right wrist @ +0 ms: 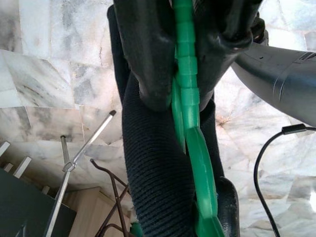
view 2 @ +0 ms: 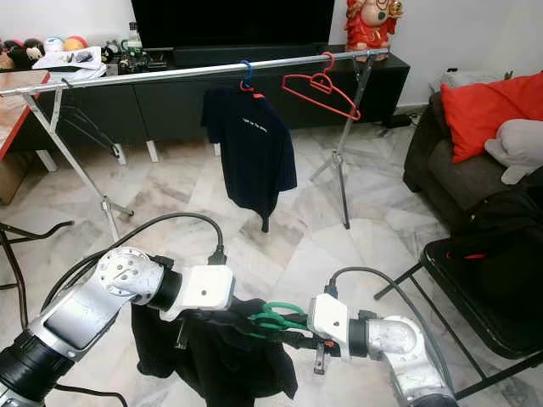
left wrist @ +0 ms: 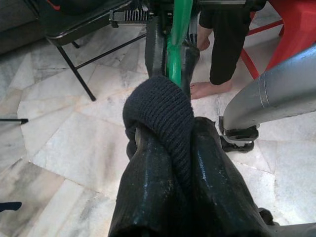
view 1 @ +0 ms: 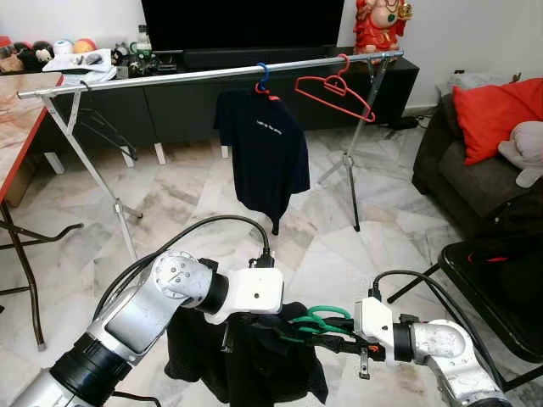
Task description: Hang hanger
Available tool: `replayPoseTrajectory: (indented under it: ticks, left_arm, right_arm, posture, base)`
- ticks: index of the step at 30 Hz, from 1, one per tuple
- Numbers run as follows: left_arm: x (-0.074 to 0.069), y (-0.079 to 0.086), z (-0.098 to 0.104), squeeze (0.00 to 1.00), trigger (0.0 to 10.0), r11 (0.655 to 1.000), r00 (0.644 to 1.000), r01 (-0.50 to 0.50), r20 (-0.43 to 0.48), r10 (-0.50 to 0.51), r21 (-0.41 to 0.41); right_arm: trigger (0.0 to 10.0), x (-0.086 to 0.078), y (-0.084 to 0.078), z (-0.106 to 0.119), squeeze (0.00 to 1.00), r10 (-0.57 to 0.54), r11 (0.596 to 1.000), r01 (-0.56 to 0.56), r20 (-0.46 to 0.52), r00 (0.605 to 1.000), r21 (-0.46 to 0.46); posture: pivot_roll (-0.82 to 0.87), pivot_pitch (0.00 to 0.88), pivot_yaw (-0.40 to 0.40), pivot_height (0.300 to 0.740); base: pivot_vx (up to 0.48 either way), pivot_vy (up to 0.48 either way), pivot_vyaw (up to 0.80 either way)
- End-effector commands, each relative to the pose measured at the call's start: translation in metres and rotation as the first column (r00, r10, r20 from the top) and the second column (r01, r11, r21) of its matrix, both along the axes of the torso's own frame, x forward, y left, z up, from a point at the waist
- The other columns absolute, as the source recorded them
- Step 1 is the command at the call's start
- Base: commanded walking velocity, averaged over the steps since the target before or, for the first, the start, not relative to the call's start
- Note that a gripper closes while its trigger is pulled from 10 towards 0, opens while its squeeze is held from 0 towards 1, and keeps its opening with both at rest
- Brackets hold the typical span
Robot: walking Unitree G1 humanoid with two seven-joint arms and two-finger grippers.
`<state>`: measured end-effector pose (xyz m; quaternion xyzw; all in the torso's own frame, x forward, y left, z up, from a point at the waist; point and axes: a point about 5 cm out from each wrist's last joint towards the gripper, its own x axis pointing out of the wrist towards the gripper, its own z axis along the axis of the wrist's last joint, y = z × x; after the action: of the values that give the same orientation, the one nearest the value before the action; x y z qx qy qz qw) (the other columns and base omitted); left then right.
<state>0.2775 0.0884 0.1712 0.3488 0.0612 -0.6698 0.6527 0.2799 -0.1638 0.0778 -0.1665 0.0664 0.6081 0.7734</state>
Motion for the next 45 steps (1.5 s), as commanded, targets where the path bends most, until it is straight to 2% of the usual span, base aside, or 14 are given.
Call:
replayPoseTrajectory:
  ticks: [1, 18, 21, 25, 29, 33, 34, 35, 36, 45]
  left_arm:
    - [-0.002, -0.007, 0.012, 0.0, 10.0, 0.999, 0.998, 0.043, 0.052, -0.042, -0.023]
    - [-0.005, -0.011, 0.014, 0.0, 10.0, 0.998, 0.997, 0.05, 0.062, -0.048, -0.04]
    - [-0.007, -0.012, 0.018, 0.0, 10.0, 0.995, 0.996, 0.08, 0.05, -0.077, -0.058]
    - [-0.008, -0.011, 0.021, 0.0, 10.0, 0.996, 0.997, 0.071, 0.005, -0.071, -0.06]
    - [-0.01, -0.011, 0.024, 0.0, 10.0, 0.99, 0.99, 0.14, 0.038, -0.138, -0.034]
    - [-0.009, -0.012, 0.027, 0.0, 10.0, 0.987, 0.988, 0.154, 0.011, -0.153, -0.048]
    - [-0.01, -0.012, 0.028, 0.85, 10.0, 0.986, 0.988, 0.157, 0.003, -0.157, -0.054]
    - [-0.01, -0.012, 0.028, 0.85, 10.0, 0.986, 0.988, 0.157, 0.003, -0.157, -0.054]
    - [-0.011, -0.013, 0.029, 1.0, 10.0, 0.985, 0.986, 0.162, -0.02, -0.164, -0.061]
    - [-0.007, -0.004, 0.03, 1.0, 10.0, 0.989, 0.989, 0.144, -0.028, -0.145, -0.037]
  right_arm:
    - [0.0, 0.0, -0.001, 0.002, 0.0, -0.007, 1.0, 0.006, 0.007, 1.0, 0.014]
    - [0.0, -0.004, 0.001, -0.002, 0.0, -0.009, 1.0, 0.009, -0.011, 1.0, 0.019]
    - [0.0, -0.005, 0.002, -0.003, 0.0, -0.011, 1.0, 0.011, -0.014, 1.0, 0.023]
    - [0.0, -0.007, 0.003, -0.006, 0.0, -0.022, 0.999, 0.022, -0.018, 1.0, 0.03]
    - [0.0, -0.008, 0.005, -0.008, 0.0, -0.032, 0.999, 0.032, -0.015, 0.999, 0.038]
    - [0.0, -0.008, 0.007, -0.008, 0.0, -0.043, 0.998, 0.043, -0.01, 0.999, 0.042]
    - [0.0, -0.008, 0.007, -0.009, 0.0, -0.045, 0.998, 0.046, -0.008, 0.999, 0.042]
    - [0.0, -0.008, 0.007, -0.009, 0.0, -0.045, 0.998, 0.046, -0.008, 0.999, 0.042]
    - [0.0, -0.008, 0.008, -0.009, 0.0, -0.049, 0.998, 0.05, -0.008, 0.999, 0.044]
    - [0.0, -0.008, 0.01, -0.013, 0.0, -0.109, 0.993, 0.108, 0.021, 0.994, 0.053]
  posture:
    - [-0.01, 0.103, 0.01, 0.721]
    - [-0.01, 0.118, 0.005, 0.721]
    - [-0.01, 0.119, 0.009, 0.721]
    - [-0.01, 0.118, 0.015, 0.721]
    - [0.0, 0.112, 0.022, 0.721]
    - [0.0, 0.106, 0.029, 0.721]
    - [0.0, 0.106, 0.029, 0.721]
    - [0.0, 0.106, 0.029, 0.721]
    - [0.0, 0.103, 0.031, 0.721]
    - [0.0, 0.093, 0.03, 0.721]
  base:
    - [0.0, 0.0, 0.0]
    - [0.0, 0.0, 0.0]
    - [0.0, 0.0, 0.0]
    - [0.0, 0.0, 0.0]
    - [0.0, 0.0, 0.0]
    - [0.0, 0.0, 0.0]
    - [0.0, 0.0, 0.0]
    - [0.0, 0.0, 0.0]
    - [0.0, 0.0, 0.0]
    - [0.0, 0.0, 0.0]
